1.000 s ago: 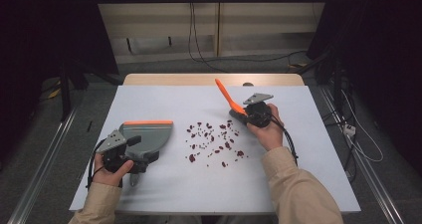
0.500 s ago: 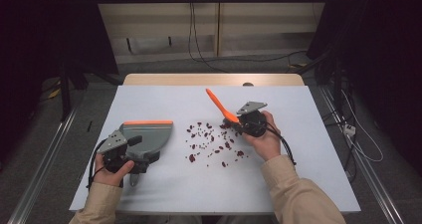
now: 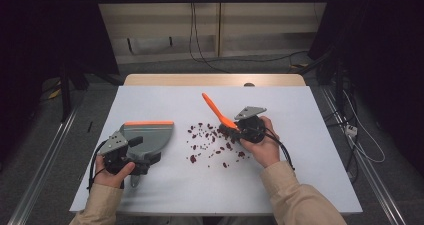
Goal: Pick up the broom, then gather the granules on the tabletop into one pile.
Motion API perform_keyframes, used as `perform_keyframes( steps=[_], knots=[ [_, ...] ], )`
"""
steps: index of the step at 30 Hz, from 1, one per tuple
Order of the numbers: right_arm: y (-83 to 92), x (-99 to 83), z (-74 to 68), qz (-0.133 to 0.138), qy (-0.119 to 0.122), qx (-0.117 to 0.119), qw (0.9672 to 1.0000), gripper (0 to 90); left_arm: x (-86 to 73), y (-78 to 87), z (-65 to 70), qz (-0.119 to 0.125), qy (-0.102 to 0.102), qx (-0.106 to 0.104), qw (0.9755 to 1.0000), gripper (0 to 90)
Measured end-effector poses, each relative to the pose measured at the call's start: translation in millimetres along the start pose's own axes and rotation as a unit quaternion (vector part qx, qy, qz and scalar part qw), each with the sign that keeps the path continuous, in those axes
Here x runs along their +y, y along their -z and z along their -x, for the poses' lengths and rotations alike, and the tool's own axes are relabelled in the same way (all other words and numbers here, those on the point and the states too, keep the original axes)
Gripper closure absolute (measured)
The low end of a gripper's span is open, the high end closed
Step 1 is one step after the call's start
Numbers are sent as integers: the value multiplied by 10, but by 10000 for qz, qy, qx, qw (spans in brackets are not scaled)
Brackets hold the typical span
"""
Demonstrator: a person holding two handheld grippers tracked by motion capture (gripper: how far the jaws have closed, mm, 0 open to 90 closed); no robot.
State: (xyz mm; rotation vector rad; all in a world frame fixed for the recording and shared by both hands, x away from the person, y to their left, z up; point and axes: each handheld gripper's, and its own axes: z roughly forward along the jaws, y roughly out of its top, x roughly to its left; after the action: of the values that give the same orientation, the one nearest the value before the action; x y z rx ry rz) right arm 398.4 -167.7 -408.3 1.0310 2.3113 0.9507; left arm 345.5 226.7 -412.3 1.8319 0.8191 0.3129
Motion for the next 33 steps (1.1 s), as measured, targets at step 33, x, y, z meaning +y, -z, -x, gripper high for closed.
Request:
perform_keyframes(
  steps=[33],
  knots=[
    [420,-464,74,264,-1353,-1092,9844,718,2,-30,42,-45,-20,-38,10000,56]
  ],
)
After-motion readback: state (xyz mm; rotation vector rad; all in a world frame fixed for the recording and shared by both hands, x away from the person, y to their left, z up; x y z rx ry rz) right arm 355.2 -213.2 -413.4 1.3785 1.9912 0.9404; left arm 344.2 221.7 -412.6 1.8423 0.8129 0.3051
